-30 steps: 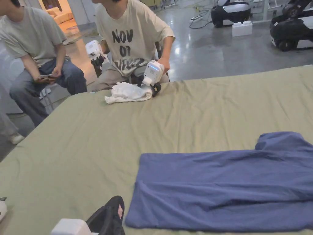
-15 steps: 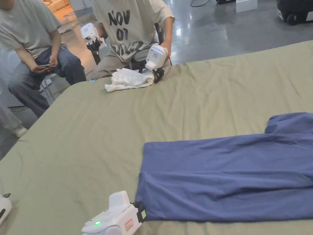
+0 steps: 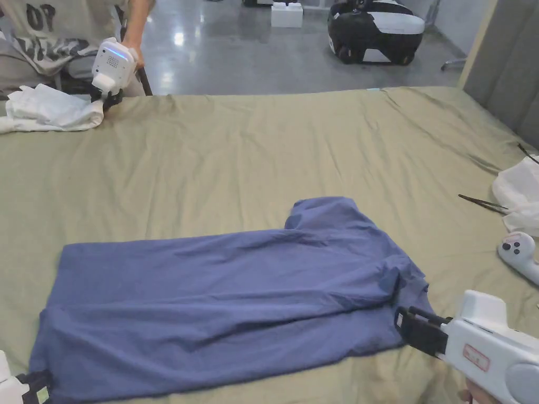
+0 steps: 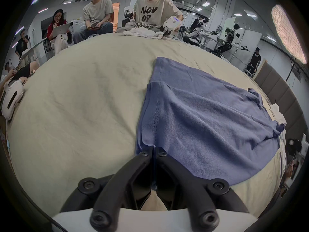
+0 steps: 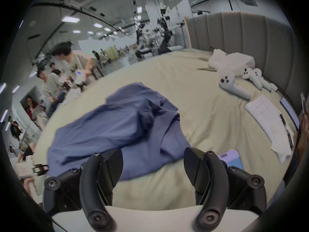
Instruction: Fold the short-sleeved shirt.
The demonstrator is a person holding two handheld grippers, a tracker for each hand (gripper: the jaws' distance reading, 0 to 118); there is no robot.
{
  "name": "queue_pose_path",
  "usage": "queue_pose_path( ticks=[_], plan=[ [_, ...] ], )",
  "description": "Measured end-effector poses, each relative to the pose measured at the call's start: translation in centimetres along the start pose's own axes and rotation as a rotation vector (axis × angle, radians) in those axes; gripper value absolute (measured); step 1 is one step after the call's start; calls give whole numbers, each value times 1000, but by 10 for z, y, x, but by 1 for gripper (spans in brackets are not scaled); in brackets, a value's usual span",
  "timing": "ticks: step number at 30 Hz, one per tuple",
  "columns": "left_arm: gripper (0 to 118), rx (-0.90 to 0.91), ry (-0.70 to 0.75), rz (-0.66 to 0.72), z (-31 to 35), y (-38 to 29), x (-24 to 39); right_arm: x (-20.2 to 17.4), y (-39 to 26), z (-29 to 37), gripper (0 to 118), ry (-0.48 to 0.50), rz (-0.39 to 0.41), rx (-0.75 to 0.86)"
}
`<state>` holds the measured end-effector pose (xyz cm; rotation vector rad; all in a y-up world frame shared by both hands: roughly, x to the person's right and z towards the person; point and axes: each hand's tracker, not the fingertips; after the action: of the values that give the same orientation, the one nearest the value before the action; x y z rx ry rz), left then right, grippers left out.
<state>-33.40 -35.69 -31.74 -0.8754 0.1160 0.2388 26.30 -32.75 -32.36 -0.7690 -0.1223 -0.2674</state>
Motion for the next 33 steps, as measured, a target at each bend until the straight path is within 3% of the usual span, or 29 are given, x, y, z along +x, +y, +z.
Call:
queue_pose_path(
  ticks=[3,4,5,6,8,11,16,20,30,31,32,33],
  plan=[
    [1,-4,2,-13,-1,0,0,3,0,-58,72,-200,41,-146],
    [1,-7,1,-18,-2,0,-1,5,-6,-59,65,-151,24,-161],
    [1,-9,0,-19,-2,1,-2,1,-6,-49,45,-150,26,-91],
    [0,-10,-2,-19,-2,2,-3,-5,-6,-41,3,-148,30,-92],
    [0,-7,-11,-23,0,2,-5,-7,-6,-37,4,-88,44,-82],
    [0,38,-52,-1,25,6,-11,-12,-4,-21,4,-114,47,-54],
    [0,91,-94,81,72,2,-33,-9,-11,32,4,-82,-35,-7],
    [0,67,-104,66,99,-25,-39,-5,-31,73,4,-102,21,-15],
    [0,12,-110,19,143,-81,-38,18,-81,132,4,-113,26,-76],
    [0,14,-109,15,144,-81,-38,19,-83,132,8,-110,25,-81],
    [8,21,-109,7,145,-80,-38,20,-83,130,22,-104,20,-91],
    [33,26,-110,1,145,-79,-38,19,-83,128,56,-111,35,-112]
  ],
)
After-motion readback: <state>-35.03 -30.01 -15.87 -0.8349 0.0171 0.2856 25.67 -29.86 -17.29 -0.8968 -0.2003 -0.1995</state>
